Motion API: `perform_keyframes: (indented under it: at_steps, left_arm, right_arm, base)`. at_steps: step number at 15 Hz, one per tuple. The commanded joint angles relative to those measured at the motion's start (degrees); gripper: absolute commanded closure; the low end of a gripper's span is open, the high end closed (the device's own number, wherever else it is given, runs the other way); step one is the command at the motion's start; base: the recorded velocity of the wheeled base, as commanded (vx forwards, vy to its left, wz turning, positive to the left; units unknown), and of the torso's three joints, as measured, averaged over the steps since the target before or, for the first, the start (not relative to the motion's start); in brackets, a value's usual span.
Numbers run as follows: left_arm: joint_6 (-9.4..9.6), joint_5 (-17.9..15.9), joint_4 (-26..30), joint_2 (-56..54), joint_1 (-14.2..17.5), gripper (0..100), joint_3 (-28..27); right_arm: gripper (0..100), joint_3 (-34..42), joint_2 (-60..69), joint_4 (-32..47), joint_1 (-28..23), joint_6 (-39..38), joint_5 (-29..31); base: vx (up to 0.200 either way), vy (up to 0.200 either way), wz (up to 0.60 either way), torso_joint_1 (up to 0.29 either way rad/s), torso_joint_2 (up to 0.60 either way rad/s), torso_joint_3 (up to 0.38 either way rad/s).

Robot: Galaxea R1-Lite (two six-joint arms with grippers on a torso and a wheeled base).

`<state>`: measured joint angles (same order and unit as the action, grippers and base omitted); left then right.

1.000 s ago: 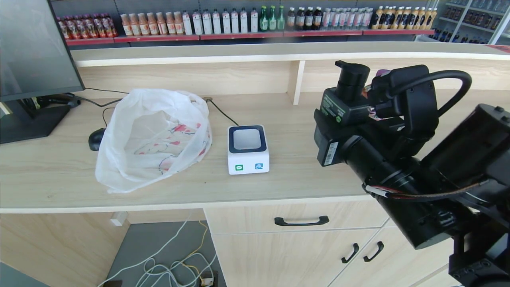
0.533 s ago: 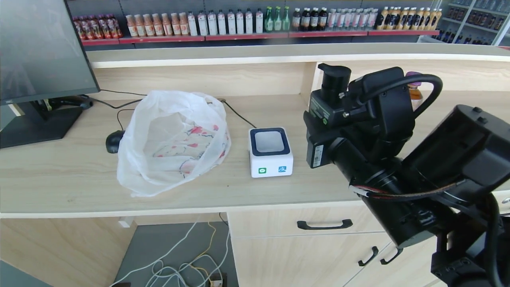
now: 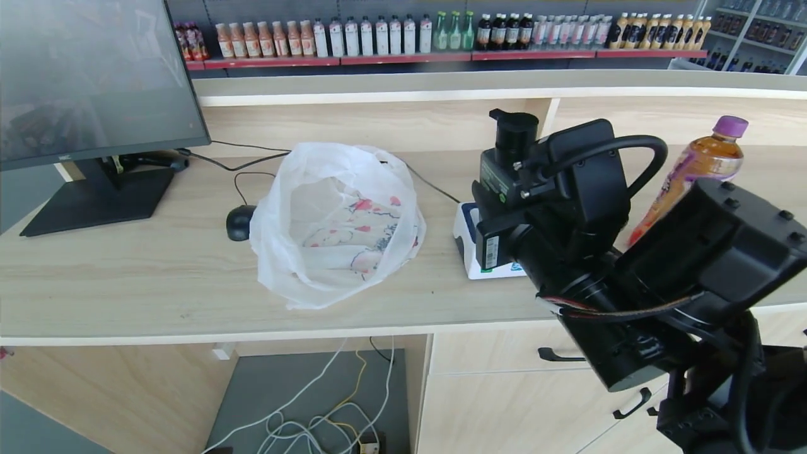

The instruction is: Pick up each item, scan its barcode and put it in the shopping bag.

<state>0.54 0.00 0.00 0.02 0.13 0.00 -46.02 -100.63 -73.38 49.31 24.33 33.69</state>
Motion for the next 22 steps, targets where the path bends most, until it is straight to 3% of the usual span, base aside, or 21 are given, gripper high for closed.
perform_keyframes:
  at_steps: [1,6,8,13,15,22]
  left_arm:
    - [-0.01,0.0,-0.1,0.0,0.0,0,0.0]
    - [-0.01,0.0,0.0,0.0,0.0,0,0.0]
    - [-0.01,0.0,0.0,0.0,0.0,0,0.0]
    - [-0.01,0.0,0.0,0.0,0.0,0,0.0]
    - [-0.01,0.0,0.0,0.0,0.0,0,0.0]
    - [-0.01,0.0,0.0,0.0,0.0,0,0.0]
  right_arm:
    - [100,-0.4,-2.3,-0.5,-0.2,0.0,-0.1]
    - [100,-1.4,-3.8,-0.7,-0.9,2.7,-0.1]
    - [100,-4.7,-4.5,-0.8,-3.3,7.5,-0.9]
    - [100,-8.5,-4.5,0.3,-9.2,17.0,-9.7]
    - [100,-8.6,-4.3,1.2,-12.0,22.2,-17.1]
    - [100,-8.9,-6.9,1.1,-15.4,37.5,-31.4]
  base:
    - [0.0,0.0,0.0,0.0,0.0,0.0]
    - [0.0,0.0,0.0,0.0,0.0,0.0]
    - [0.0,0.0,0.0,0.0,0.0,0.0]
    - [0.0,0.0,0.0,0.0,0.0,0.0]
    - [0.0,0.0,0.0,0.0,0.0,0.0]
    - [0.0,0.0,0.0,0.0,0.0,0.0]
